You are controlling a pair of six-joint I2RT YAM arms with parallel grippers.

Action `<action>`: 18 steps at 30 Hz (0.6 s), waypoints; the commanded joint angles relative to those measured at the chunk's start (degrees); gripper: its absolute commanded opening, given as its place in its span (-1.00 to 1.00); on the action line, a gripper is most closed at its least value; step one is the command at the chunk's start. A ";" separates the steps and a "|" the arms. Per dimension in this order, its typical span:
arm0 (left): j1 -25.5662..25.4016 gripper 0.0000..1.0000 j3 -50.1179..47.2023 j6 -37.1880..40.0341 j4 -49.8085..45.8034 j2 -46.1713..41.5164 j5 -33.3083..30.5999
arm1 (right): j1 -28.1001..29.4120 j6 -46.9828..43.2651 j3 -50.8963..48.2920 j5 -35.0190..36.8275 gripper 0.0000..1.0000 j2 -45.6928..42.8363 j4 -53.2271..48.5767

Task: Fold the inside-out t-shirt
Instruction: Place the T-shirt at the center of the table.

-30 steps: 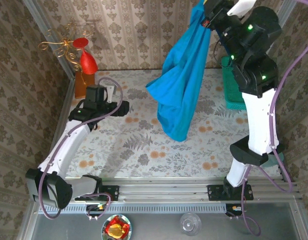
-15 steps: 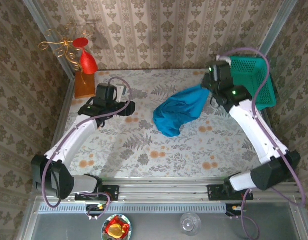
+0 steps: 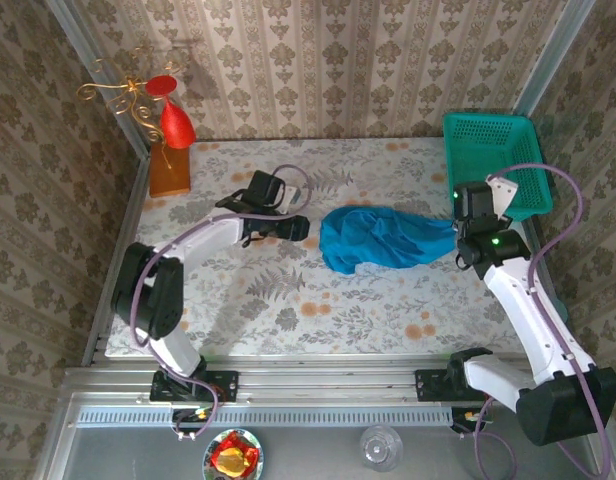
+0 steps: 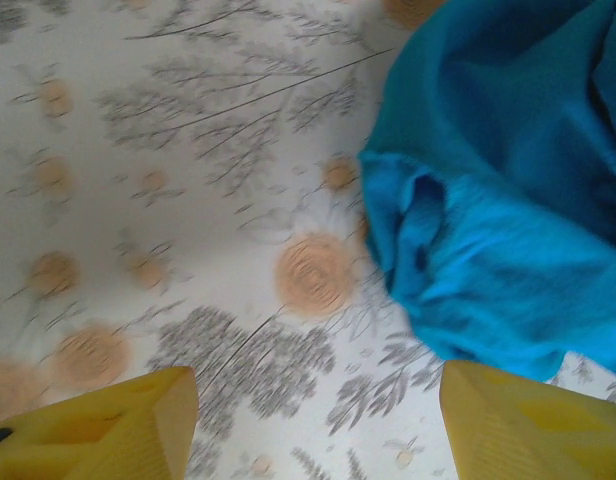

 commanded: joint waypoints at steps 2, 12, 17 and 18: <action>-1.05 0.33 6.51 -2.77 2.02 5.91 4.52 | -0.13 3.70 -1.77 -2.69 -1.00 -1.20 0.80; -1.23 0.08 15.71 -6.02 1.77 18.55 10.12 | -0.12 6.38 -3.10 -7.21 -1.00 -2.43 -0.08; -0.67 -0.54 15.85 -8.45 6.98 19.00 15.16 | -0.04 7.64 -3.12 -11.23 -1.00 -2.57 2.07; -0.33 -0.73 15.70 -8.64 7.82 18.36 15.64 | -0.06 7.59 -2.90 -11.99 -1.00 -2.40 2.12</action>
